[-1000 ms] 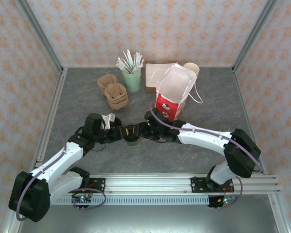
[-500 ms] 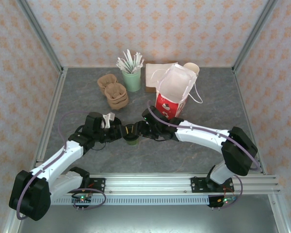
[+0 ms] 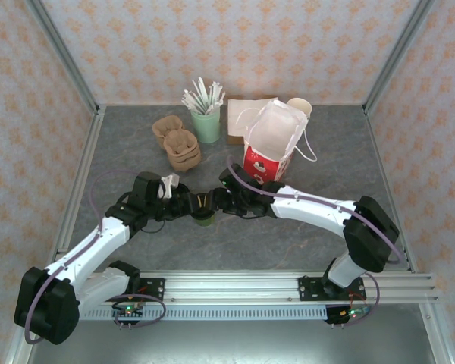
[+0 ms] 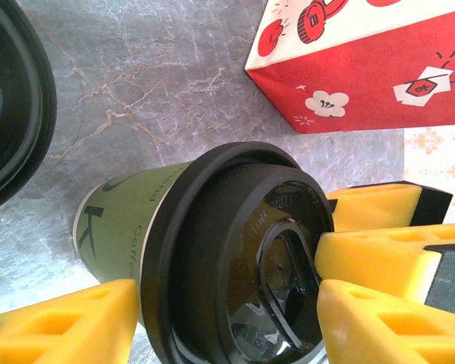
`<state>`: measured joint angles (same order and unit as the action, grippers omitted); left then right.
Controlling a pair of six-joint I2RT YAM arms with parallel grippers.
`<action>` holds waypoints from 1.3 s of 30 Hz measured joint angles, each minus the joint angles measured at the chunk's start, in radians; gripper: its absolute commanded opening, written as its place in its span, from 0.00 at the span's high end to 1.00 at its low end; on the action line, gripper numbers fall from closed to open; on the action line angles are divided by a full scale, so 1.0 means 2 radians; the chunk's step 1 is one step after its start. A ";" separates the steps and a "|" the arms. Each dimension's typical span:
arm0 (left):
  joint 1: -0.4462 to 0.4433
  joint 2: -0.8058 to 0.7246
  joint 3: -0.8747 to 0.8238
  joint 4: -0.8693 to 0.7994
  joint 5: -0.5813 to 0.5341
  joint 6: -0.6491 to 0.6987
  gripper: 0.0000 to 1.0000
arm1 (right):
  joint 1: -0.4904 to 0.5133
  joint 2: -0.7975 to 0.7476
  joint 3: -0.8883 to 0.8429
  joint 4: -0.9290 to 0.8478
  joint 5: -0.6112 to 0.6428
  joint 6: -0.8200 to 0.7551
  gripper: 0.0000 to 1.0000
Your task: Pack the takeout coffee
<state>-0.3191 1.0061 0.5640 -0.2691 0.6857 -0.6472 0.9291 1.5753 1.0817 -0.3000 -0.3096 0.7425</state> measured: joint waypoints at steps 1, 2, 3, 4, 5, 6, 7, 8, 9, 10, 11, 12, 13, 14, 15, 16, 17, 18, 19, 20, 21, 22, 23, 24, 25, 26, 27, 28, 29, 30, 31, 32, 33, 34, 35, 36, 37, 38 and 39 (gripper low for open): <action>0.000 0.000 0.002 -0.003 -0.002 0.001 0.34 | 0.000 0.000 0.002 -0.002 0.000 -0.002 0.37; 0.000 0.000 0.005 -0.006 -0.004 0.001 0.33 | 0.000 0.001 0.003 -0.006 0.000 -0.003 0.37; 0.000 0.000 0.007 -0.008 -0.005 0.002 0.31 | 0.000 0.001 0.006 -0.010 0.000 -0.004 0.37; 0.000 0.000 0.009 -0.011 -0.007 0.005 0.30 | 0.000 0.002 0.008 -0.013 0.002 -0.006 0.36; 0.000 0.000 0.011 -0.014 -0.008 0.006 0.30 | 0.000 0.002 0.010 -0.015 0.002 -0.007 0.37; 0.000 0.000 0.014 -0.017 -0.010 0.007 0.29 | 0.000 0.002 0.011 -0.019 0.002 -0.007 0.36; 0.000 0.000 0.016 -0.020 -0.012 0.008 0.29 | 0.000 0.002 0.014 -0.023 0.002 -0.009 0.36; 0.000 0.000 0.018 -0.023 -0.015 0.009 0.29 | 0.000 0.002 0.015 -0.025 0.002 -0.010 0.36; 0.000 0.000 0.022 -0.029 -0.019 0.010 0.29 | 0.000 0.002 0.016 -0.027 0.003 -0.011 0.36; 0.000 0.000 0.025 -0.033 -0.022 0.010 0.29 | 0.000 0.002 0.018 -0.030 0.004 -0.012 0.36; 0.000 0.000 0.028 -0.039 -0.025 0.010 0.29 | 0.000 0.002 0.019 -0.033 0.004 -0.013 0.36; 0.000 0.000 0.034 -0.046 -0.031 0.011 0.29 | 0.000 0.002 0.022 -0.038 0.004 -0.015 0.36; 0.000 -0.001 0.041 -0.056 -0.036 0.010 0.29 | 0.000 0.002 0.025 -0.043 0.006 -0.016 0.36; 0.000 -0.002 0.047 -0.063 -0.042 0.010 0.29 | 0.000 0.002 0.029 -0.049 0.008 -0.018 0.36; 0.000 -0.004 0.055 -0.071 -0.048 0.010 0.29 | 0.000 0.002 0.035 -0.056 0.011 -0.019 0.36; 0.000 -0.008 0.063 -0.078 -0.056 0.010 0.29 | 0.000 0.002 0.042 -0.064 0.013 -0.023 0.36; 0.001 -0.013 0.069 -0.083 -0.062 0.010 0.29 | 0.000 0.002 0.049 -0.069 0.017 -0.025 0.36; 0.002 -0.019 0.076 -0.088 -0.069 0.010 0.29 | 0.000 0.002 0.058 -0.076 0.020 -0.027 0.36; 0.004 -0.025 0.083 -0.093 -0.076 0.010 0.29 | 0.000 0.002 0.066 -0.081 0.023 -0.030 0.37; 0.007 -0.029 0.088 -0.097 -0.083 0.009 0.29 | 0.000 0.002 0.075 -0.084 0.025 -0.032 0.37; 0.011 -0.034 0.095 -0.100 -0.092 0.009 0.29 | 0.000 0.002 0.083 -0.087 0.027 -0.034 0.37; 0.016 -0.035 0.102 -0.102 -0.101 0.008 0.29 | 0.000 0.002 0.091 -0.090 0.029 -0.036 0.37; 0.021 -0.035 0.109 -0.103 -0.109 0.008 0.29 | 0.000 0.002 0.097 -0.091 0.030 -0.038 0.37; 0.027 -0.034 0.116 -0.103 -0.118 0.006 0.29 | 0.000 0.002 0.104 -0.093 0.030 -0.038 0.38; 0.033 -0.033 0.122 -0.103 -0.126 0.004 0.29 | 0.000 0.002 0.111 -0.095 0.030 -0.039 0.38; 0.039 -0.030 0.128 -0.103 -0.134 0.001 0.29 | 0.000 0.002 0.117 -0.096 0.030 -0.041 0.38; 0.046 -0.026 0.134 -0.101 -0.141 -0.003 0.29 | 0.000 0.002 0.123 -0.098 0.030 -0.042 0.38; 0.053 -0.019 0.140 -0.097 -0.149 -0.006 0.29 | 0.000 0.002 0.128 -0.099 0.030 -0.042 0.38; 0.060 -0.012 0.145 -0.091 -0.154 -0.011 0.29 | 0.000 0.002 0.132 -0.100 0.030 -0.043 0.38; 0.068 -0.003 0.149 -0.084 -0.159 -0.017 0.30 | -0.001 0.002 0.137 -0.100 0.030 -0.043 0.39; 0.079 0.009 0.154 -0.076 -0.161 -0.025 0.31 | -0.002 0.002 0.140 -0.101 0.030 -0.043 0.39; 0.088 0.020 0.157 -0.065 -0.163 -0.031 0.32 | -0.004 0.002 0.143 -0.101 0.030 -0.043 0.39; 0.099 0.034 0.161 -0.055 -0.165 -0.039 0.33 | -0.005 0.002 0.145 -0.101 0.030 -0.043 0.39; 0.109 0.049 0.166 -0.044 -0.166 -0.047 0.34 | -0.007 0.002 0.146 -0.101 0.030 -0.043 0.40; 0.117 0.062 0.169 -0.036 -0.167 -0.056 0.35 | -0.010 0.002 0.146 -0.101 0.030 -0.043 0.40; 0.126 0.078 0.174 -0.026 -0.167 -0.064 0.37 | -0.012 0.002 0.146 -0.101 0.030 -0.043 0.40; 0.134 0.093 0.179 -0.016 -0.167 -0.071 0.39 | -0.014 0.002 0.146 -0.101 0.030 -0.043 0.40; 0.142 0.107 0.183 -0.007 -0.167 -0.079 0.39 | -0.017 0.002 0.146 -0.101 0.029 -0.043 0.40; 0.149 0.122 0.189 0.002 -0.167 -0.087 0.40 | -0.018 0.002 0.146 -0.101 0.029 -0.043 0.40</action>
<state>-0.0216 1.2510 0.9417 -0.2653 0.3519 -0.8219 0.8925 1.5791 1.3746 -0.5018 -0.2508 0.6563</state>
